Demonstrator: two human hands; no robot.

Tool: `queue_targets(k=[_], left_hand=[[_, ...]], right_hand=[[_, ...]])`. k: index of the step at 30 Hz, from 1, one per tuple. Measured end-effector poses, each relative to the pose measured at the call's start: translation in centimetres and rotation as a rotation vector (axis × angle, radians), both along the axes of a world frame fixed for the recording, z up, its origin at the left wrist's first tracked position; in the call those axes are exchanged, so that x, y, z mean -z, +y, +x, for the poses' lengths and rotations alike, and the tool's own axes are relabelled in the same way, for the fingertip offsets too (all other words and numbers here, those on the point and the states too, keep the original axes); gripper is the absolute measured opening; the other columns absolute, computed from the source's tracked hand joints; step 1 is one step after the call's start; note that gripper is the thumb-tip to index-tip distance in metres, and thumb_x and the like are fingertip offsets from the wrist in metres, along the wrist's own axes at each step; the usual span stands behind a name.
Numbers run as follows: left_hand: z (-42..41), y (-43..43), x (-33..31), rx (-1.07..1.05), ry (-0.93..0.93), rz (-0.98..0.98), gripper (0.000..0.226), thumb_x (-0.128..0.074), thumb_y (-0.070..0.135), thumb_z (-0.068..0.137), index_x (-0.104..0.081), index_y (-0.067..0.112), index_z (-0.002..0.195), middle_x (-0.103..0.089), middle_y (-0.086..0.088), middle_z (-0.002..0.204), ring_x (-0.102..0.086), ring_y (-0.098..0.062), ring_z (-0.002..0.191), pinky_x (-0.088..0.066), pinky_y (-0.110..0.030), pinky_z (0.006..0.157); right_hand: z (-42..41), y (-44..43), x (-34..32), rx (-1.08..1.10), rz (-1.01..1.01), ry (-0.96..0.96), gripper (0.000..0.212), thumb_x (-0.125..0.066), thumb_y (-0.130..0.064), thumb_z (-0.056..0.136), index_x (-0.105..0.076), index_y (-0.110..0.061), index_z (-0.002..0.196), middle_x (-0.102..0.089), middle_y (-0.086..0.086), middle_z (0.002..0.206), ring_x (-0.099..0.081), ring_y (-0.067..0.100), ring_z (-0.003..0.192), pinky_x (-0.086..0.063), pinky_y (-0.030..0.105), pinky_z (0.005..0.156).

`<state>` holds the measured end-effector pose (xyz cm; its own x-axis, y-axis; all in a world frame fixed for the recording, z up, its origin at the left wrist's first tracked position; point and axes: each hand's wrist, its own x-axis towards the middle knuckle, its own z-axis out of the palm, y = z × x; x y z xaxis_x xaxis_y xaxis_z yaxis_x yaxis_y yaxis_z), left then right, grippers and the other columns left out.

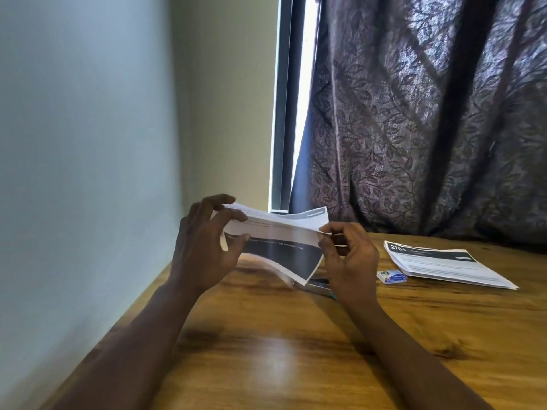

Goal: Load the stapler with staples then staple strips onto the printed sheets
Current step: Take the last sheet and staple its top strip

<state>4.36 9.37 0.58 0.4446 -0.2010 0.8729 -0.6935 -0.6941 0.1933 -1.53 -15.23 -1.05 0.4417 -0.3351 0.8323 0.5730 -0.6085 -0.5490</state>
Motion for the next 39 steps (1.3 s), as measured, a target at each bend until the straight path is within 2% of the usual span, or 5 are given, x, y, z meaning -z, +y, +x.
queue_targets(k=[5,11,18,23,39], left_hand=[[-0.3,-1.2,-0.1,-0.109,-0.015,0.157,0.066,-0.084,0.032,0.072,-0.056,0.025,0.132,-0.063,-0.003,0.135,-0.057,-0.029,0.123,-0.038,-0.055,0.110],[0.1,-1.4,0.7,-0.028,-0.110,0.158,0.021,-0.077,0.017,0.080,-0.071,0.027,0.097,-0.068,0.007,0.095,-0.063,-0.022,0.090,-0.045,-0.046,0.087],[-0.6,-2.3,0.7,0.034,-0.168,0.214,0.019,-0.075,0.011,0.072,-0.068,0.024,0.085,-0.064,0.005,0.089,-0.059,-0.022,0.087,-0.045,-0.042,0.082],[-0.6,-3.5,1.1,0.090,-0.233,0.306,0.025,-0.077,0.009,0.070,-0.067,0.025,0.088,-0.065,0.003,0.095,-0.053,-0.019,0.094,-0.041,-0.036,0.085],[-0.3,-3.4,1.6,0.282,0.084,0.093,0.061,-0.051,0.070,0.089,-0.056,0.024,0.129,-0.054,0.005,0.134,-0.052,-0.016,0.121,-0.048,-0.046,0.099]], right_hand=[[-0.2,-0.4,-0.2,-0.016,-0.004,-0.015,0.017,-0.072,-0.002,0.089,-0.071,-0.017,0.096,-0.062,-0.002,0.099,-0.067,0.012,0.090,-0.057,0.023,0.076],[0.1,-0.4,0.2,-0.107,0.034,0.015,0.022,-0.069,-0.002,0.088,-0.071,-0.015,0.106,-0.064,0.002,0.108,-0.070,0.017,0.095,-0.062,0.039,0.081],[0.5,-0.7,-0.5,-0.533,0.688,0.361,0.088,-0.076,-0.077,0.060,-0.058,-0.030,0.132,-0.069,0.004,0.125,-0.067,0.026,0.115,-0.056,0.047,0.095],[0.6,-2.0,-0.3,-0.518,0.882,0.432,0.092,-0.082,-0.018,0.077,-0.034,-0.032,0.154,-0.070,0.012,0.120,-0.073,0.030,0.102,-0.061,0.047,0.086],[0.0,-2.9,-1.0,-0.553,0.868,0.505,0.066,-0.065,0.015,0.081,-0.061,-0.027,0.132,-0.071,0.018,0.110,-0.072,0.033,0.088,-0.062,0.043,0.071]])
